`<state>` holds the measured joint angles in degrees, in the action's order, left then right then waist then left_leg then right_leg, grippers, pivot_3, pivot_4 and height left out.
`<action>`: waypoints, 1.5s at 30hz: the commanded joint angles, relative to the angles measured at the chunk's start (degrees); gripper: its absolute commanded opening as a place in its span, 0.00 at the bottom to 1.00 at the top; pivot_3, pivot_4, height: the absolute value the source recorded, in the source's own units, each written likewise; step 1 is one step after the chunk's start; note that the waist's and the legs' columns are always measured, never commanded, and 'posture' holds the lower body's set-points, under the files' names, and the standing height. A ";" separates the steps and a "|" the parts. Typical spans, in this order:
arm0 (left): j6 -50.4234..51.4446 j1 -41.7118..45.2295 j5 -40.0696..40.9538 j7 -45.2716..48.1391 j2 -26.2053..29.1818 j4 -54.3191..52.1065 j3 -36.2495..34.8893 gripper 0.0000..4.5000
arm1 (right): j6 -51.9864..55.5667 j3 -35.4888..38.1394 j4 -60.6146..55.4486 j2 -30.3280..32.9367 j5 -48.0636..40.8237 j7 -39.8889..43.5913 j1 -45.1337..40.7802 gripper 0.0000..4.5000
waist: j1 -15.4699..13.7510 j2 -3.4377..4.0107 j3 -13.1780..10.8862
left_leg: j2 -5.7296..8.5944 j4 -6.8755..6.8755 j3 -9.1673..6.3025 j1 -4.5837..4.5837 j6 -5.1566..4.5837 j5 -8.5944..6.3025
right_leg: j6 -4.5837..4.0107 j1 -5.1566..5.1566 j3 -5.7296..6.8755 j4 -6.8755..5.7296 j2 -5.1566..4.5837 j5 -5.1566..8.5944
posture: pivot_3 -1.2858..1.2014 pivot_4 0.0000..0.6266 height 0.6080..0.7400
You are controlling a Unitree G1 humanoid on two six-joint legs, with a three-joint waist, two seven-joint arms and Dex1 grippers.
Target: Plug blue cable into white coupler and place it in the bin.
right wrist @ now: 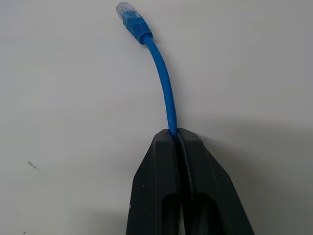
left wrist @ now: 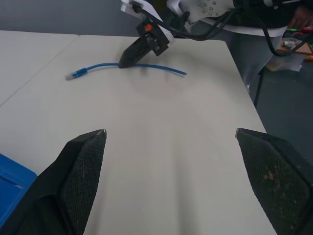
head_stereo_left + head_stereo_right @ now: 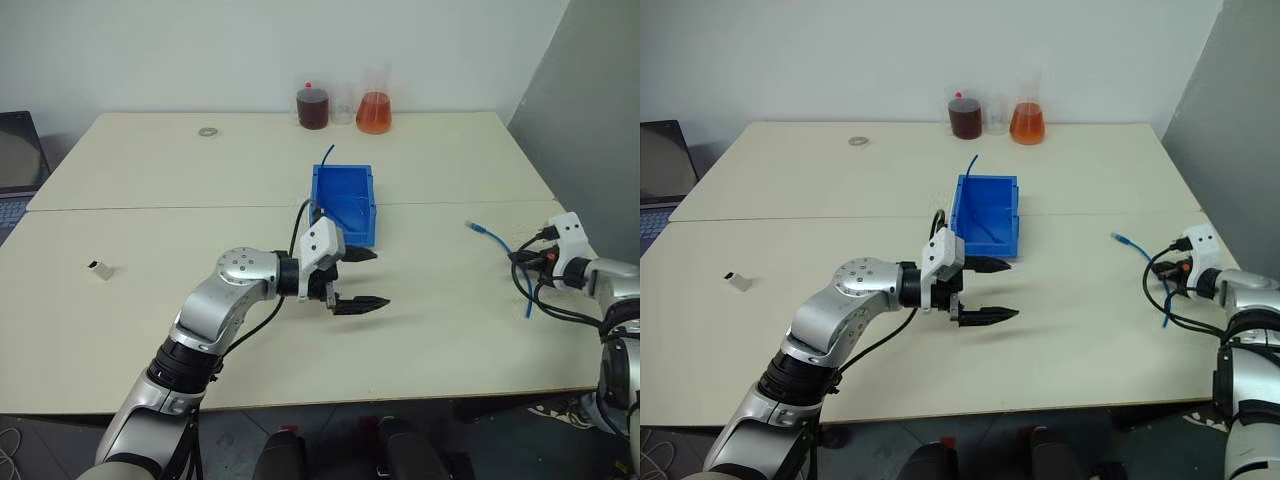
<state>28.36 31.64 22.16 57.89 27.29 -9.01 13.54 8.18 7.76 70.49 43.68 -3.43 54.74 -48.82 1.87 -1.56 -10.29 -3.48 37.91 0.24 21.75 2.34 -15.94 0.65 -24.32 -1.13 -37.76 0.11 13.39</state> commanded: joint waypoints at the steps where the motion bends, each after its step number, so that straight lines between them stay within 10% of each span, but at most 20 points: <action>1: 3.19 -4.63 2.88 -3.81 2.85 -8.03 -6.84 1.00 | 3.05 -0.19 -11.78 2.17 -2.78 9.84 4.75 0.01 | 0.15 0.01 0.00 | -0.01 -0.02 0.00 0.00 0.00 0.00 | 0.02 -0.01 -0.01 0.00 0.01 0.01 | 0.52 0.24 1.00; 10: 12.01 -30.66 8.32 -19.11 5.46 -32.27 -28.53 1.00 | 30.59 -8.07 -64.21 -0.67 -17.04 19.28 21.03 0.01 | 0.53 0.21 -0.12 | -0.09 -0.02 -0.15 -0.09 0.03 0.00 | 0.19 -0.03 0.02 -0.15 0.02 0.14 | 0.52 0.24 1.00; 21: 0.30 -67.54 -2.79 -33.54 -9.75 -44.66 -26.19 1.00 | 17.22 -27.76 -51.99 -24.65 -4.44 8.73 6.84 0.01 | 0.34 0.03 -0.21 | -0.03 0.00 0.10 -0.71 0.05 0.00 | 0.04 0.25 -0.91 -0.27 0.31 0.23 | 0.52 0.24 1.00; 29: -7.16 -71.40 -7.09 -39.31 -16.48 -42.10 -22.74 1.00 | 10.23 -33.92 -43.65 -30.04 0.72 10.06 3.79 0.01 | 0.17 0.01 -0.20 | 0.03 -0.05 0.53 -0.63 0.05 -0.02 | 0.06 0.13 -1.39 -0.14 0.45 0.22 | 0.52 0.24 1.00; 40: -7.66 -68.70 -6.09 -38.15 -13.76 -37.75 -23.49 1.00 | 11.87 -32.18 -46.61 -27.99 0.49 10.09 7.36 0.55 | 0.66 0.00 -0.19 | -0.07 -0.05 0.44 -0.70 0.04 -0.03 | 0.03 0.10 -1.40 -0.19 0.60 0.24 | 0.52 0.24 1.00; 45: -7.89 -60.15 -6.79 -31.12 -2.67 -29.34 -27.14 1.00 | 20.35 -27.45 -56.77 -25.54 -3.92 8.66 10.18 0.83 | 0.22 0.03 -0.20 | -0.05 -0.05 0.31 -0.67 0.05 -0.03 | 0.01 0.10 -1.33 -0.22 0.63 0.25 | 0.52 0.24 1.00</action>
<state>21.49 -30.23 15.78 23.90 22.15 -40.09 -12.02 24.85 -22.94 18.20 17.26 -5.43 64.47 -38.94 2.08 -1.52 -10.49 -3.55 37.86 0.51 21.09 2.38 -15.97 0.65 -24.23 -2.45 -37.99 0.78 13.65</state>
